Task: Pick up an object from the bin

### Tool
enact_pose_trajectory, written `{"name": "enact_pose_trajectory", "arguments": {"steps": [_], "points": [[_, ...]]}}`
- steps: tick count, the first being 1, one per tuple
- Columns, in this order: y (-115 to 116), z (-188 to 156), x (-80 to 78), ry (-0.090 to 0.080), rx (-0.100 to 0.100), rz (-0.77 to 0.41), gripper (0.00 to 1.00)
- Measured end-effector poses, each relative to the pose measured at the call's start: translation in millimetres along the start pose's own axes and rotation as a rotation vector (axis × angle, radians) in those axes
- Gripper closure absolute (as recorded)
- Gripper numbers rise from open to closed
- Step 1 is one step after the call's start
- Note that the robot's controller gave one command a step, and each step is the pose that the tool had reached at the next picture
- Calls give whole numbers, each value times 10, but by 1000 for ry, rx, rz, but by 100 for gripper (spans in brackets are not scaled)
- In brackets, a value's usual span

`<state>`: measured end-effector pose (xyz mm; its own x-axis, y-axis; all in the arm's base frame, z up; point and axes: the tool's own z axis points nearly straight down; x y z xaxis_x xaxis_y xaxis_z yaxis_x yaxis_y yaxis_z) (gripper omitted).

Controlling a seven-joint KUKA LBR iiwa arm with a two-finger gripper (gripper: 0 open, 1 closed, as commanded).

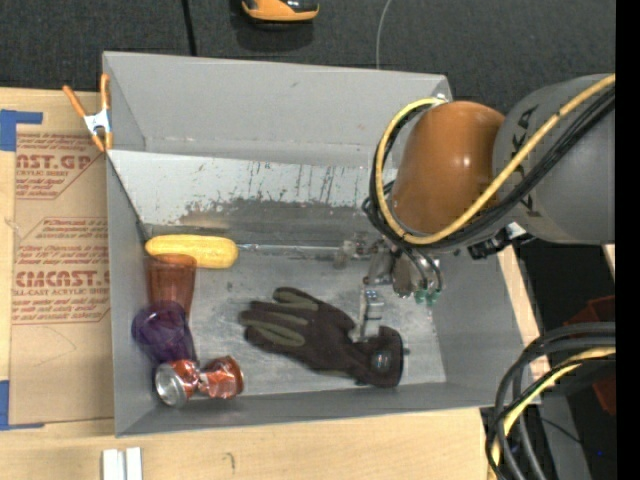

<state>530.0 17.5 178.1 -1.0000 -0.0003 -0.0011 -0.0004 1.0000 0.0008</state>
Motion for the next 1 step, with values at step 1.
{"name": "enact_pose_trajectory", "arguments": {"steps": [1], "points": [[97, 713, 310, -4, -1, 35, 0]]}}
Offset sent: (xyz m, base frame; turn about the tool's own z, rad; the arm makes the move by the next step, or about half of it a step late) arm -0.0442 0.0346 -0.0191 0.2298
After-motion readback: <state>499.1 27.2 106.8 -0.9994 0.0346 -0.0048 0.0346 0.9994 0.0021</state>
